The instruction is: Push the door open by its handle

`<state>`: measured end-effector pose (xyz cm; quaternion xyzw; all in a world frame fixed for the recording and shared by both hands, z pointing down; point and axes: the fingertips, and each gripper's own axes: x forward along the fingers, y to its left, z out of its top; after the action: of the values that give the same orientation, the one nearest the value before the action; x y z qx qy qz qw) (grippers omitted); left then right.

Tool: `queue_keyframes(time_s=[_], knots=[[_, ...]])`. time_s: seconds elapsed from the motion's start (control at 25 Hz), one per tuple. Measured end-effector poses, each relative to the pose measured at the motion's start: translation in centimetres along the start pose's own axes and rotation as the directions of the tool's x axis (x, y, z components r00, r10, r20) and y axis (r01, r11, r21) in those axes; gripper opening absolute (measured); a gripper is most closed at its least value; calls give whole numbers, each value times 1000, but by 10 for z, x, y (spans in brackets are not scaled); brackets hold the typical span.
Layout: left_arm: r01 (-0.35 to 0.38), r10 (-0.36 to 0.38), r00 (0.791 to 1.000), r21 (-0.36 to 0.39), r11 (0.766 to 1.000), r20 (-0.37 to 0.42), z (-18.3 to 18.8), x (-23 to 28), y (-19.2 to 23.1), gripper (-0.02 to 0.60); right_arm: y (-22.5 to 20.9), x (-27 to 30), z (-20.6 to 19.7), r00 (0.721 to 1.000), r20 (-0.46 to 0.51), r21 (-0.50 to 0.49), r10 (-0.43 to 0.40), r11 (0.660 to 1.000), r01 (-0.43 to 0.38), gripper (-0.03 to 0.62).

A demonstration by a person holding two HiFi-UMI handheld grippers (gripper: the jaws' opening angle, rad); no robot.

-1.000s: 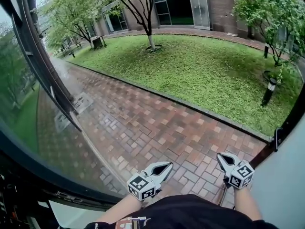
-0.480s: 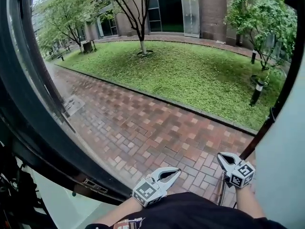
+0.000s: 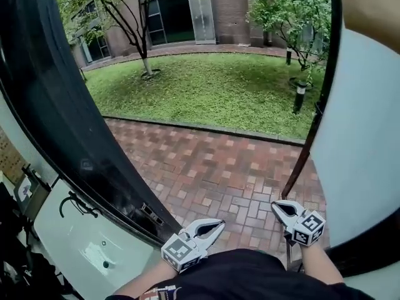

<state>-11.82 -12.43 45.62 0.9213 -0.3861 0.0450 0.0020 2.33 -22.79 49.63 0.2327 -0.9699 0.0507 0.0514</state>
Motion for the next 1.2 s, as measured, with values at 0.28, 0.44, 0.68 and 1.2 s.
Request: queue_keyframes(time_s=[0.28,0.44,0.68,1.2], knots=[[-103,102,995,-42,994,-9,0,-40,-49,-2,44,-57,-8,999,44,23,17,1000,-18,-2],[-137,134,990,-99,986,-36,-11,-41,-100,-2,68,-105,-35,999,27,45,43,998,-45,-1],[-127,125,992,-160,979,-20,-16,-47,-155,-2,114,-170,-76,998,-43,59,49,997,-46,-2],[-5,1,1000,-147,989,-24,-57,-209,-164,-2,273,-172,-91,993,2,138,-119,983,117,-2]])
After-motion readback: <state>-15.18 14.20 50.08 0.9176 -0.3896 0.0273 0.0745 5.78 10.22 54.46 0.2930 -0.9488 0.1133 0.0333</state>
